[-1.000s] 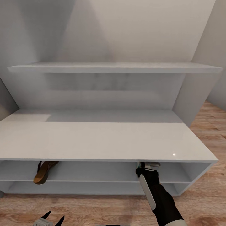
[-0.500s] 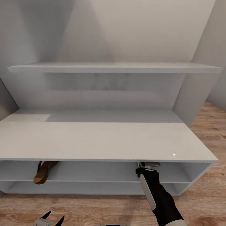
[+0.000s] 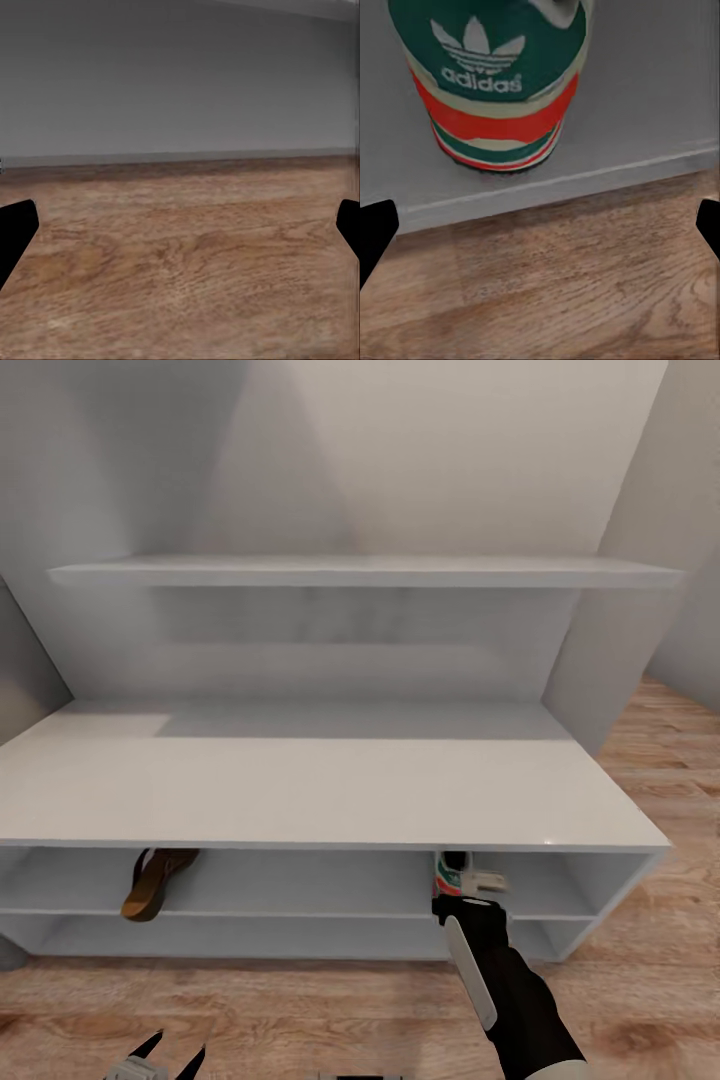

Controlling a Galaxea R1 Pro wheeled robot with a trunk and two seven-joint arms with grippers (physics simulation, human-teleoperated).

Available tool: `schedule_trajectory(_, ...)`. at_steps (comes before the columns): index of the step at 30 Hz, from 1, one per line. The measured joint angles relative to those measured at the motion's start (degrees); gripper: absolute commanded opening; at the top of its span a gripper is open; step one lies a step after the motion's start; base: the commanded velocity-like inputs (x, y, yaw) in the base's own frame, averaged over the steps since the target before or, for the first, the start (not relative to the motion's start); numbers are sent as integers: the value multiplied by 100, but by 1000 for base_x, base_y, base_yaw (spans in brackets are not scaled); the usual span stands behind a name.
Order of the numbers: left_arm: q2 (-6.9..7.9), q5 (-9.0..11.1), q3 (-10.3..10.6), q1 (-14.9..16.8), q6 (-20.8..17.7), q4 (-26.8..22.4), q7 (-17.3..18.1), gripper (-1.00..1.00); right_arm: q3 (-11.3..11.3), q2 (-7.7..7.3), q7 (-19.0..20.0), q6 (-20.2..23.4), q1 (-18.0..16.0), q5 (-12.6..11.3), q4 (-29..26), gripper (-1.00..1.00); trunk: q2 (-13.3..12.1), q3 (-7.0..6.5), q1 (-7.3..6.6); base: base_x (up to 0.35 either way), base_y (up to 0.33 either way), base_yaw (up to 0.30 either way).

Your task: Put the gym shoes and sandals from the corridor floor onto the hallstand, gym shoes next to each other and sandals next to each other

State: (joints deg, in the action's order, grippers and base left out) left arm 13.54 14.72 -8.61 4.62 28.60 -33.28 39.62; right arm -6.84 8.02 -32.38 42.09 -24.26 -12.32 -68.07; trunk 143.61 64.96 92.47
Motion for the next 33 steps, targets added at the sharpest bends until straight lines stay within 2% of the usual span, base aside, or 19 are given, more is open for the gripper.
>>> schedule_trajectory(30, 6, 1, -5, 0, -6, 2, -3, 100, -10, -2, 0, -2, -1, 11, 57, 100, 0, 0, 0, -331, 0, 0)
schedule_trajectory(33, 4, 1, -8, 0, -9, 11, -34, 100, -20, -14, 8, -45, 3, 13, 300, 100, 0, 0, 0, -327, 0, 0)
